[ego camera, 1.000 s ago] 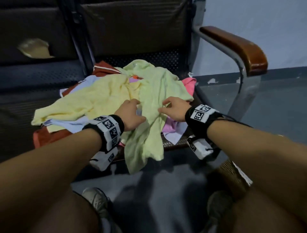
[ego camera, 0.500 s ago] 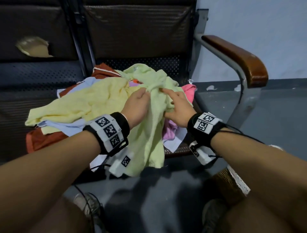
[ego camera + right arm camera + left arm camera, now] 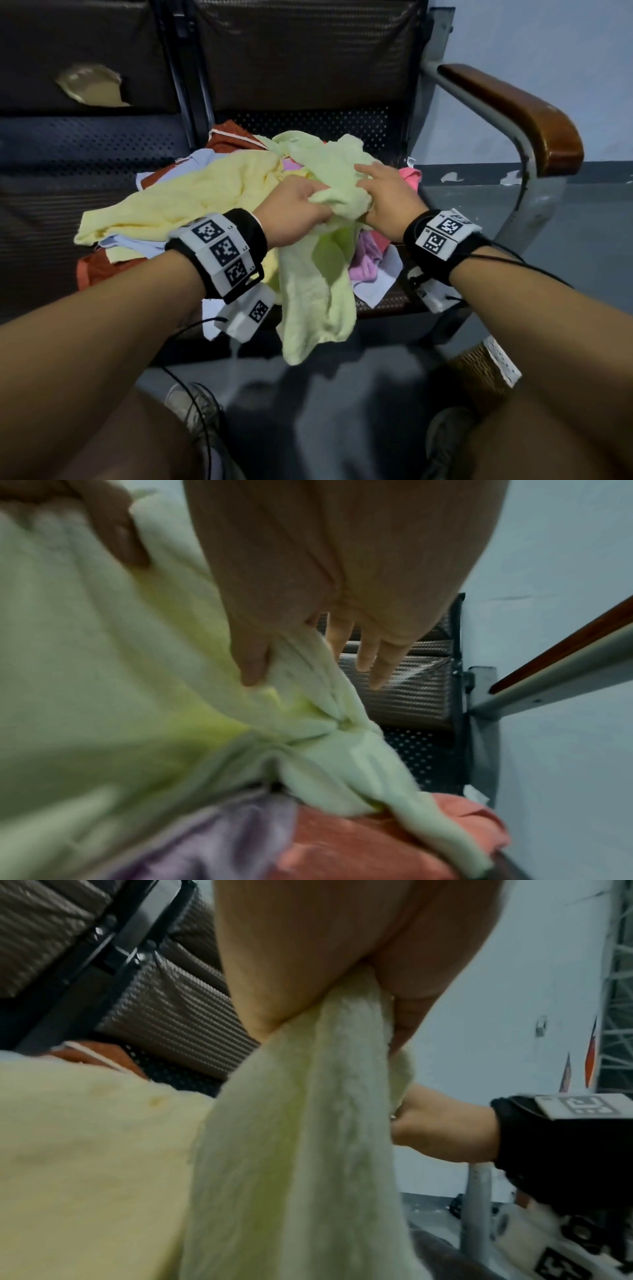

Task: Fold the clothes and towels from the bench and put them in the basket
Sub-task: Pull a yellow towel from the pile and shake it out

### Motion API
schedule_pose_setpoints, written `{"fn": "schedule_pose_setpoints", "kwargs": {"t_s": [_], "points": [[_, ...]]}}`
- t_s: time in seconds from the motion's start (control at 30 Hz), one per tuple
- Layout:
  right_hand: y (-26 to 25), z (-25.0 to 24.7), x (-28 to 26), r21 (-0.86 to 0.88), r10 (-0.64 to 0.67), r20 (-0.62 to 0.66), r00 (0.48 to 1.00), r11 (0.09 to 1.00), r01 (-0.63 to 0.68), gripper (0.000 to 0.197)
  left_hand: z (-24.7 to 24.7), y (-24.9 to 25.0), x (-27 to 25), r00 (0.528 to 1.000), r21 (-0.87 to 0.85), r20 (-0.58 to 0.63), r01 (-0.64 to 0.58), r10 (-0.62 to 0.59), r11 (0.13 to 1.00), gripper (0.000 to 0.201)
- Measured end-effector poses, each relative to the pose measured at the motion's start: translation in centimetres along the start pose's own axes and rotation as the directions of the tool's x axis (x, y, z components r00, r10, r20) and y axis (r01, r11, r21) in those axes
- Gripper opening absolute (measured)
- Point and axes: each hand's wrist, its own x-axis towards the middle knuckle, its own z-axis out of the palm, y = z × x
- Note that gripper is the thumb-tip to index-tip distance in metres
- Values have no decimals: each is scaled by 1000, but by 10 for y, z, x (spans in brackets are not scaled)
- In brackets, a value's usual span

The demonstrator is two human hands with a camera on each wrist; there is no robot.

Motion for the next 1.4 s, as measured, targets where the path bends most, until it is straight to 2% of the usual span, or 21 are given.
{"fn": "schedule_pose_setpoints", "kwargs": {"t_s": [0.1,0.2,0.27,0.3,0.37,0.43,0.5,0.57,0.63,0.7,0.77,0.83,0.9,0.97,1.0,1.1,1.2,1.23,1.3,1.33,1.4], "points": [[10,-9,-6,-76,111,-32,993,991,-113,26,-22,-9,3,974,-9,-214,66,-67,998,29],[7,-15,-8,-165,121,-96,988,977,-136,40,-37,-20,7,927,32,-358,127,-107,991,32],[-6,-18,-10,-151,57,-154,986,985,-81,46,-37,-25,10,931,8,-340,141,-130,990,34],[-13,-19,-11,-135,24,-187,982,990,-50,46,-35,-26,10,946,-22,-287,150,-150,988,30],[-25,-20,-13,-102,-29,-232,972,995,5,37,-26,-24,9,982,-25,-124,139,-141,990,23],[-33,-18,-15,-38,-48,-187,981,998,41,31,-18,-24,8,995,49,12,94,-95,994,25],[-31,-14,-17,95,-59,-88,994,993,68,36,-13,-27,9,998,132,8,62,-64,989,23],[-23,-12,-21,147,-3,41,999,989,-3,46,-15,-27,12,990,140,-135,59,-40,988,17],[-9,-11,-26,24,77,181,981,996,-82,41,-24,-26,13,938,48,-339,88,-67,995,21],[2,-12,-31,-72,125,215,969,991,-112,30,-35,-28,14,874,-14,-472,121,-113,993,36],[8,-16,-35,-43,140,138,981,990,-135,33,-42,-35,16,829,-38,-528,193,-184,980,41],[8,-21,-37,73,106,15,994,992,-107,31,-47,-42,18,793,16,-554,314,-253,949,39],[3,-24,-38,192,73,-57,996,979,-61,27,-48,-44,18,772,74,-546,431,-325,899,47],[-4,-26,-41,243,38,-93,995,970,-15,19,-45,-38,19,784,10,-484,450,-389,893,60],[-5,-27,-41,256,27,-119,993,967,5,12,-41,-33,18,804,-46,-446,418,-393,907,59],[-11,-30,-42,296,47,-205,978,955,16,20,-31,-23,17,879,-115,-351,302,-324,946,30],[-21,-34,-43,315,31,-222,975,948,42,17,-27,-26,17,915,-20,-350,208,-201,978,14],[-24,-35,-44,317,-4,-197,980,946,68,14,-27,-28,17,904,31,-397,184,-156,982,11],[-30,-34,-49,331,-65,-122,990,938,102,15,-33,-31,16,836,134,-539,207,-104,969,9],[-33,-32,-52,352,-90,-86,992,929,114,19,-37,-31,17,795,165,-598,248,-103,955,6],[-38,-28,-57,389,-152,-21,988,909,148,37,-48,-32,18,723,167,-671,368,-168,915,20]]}}
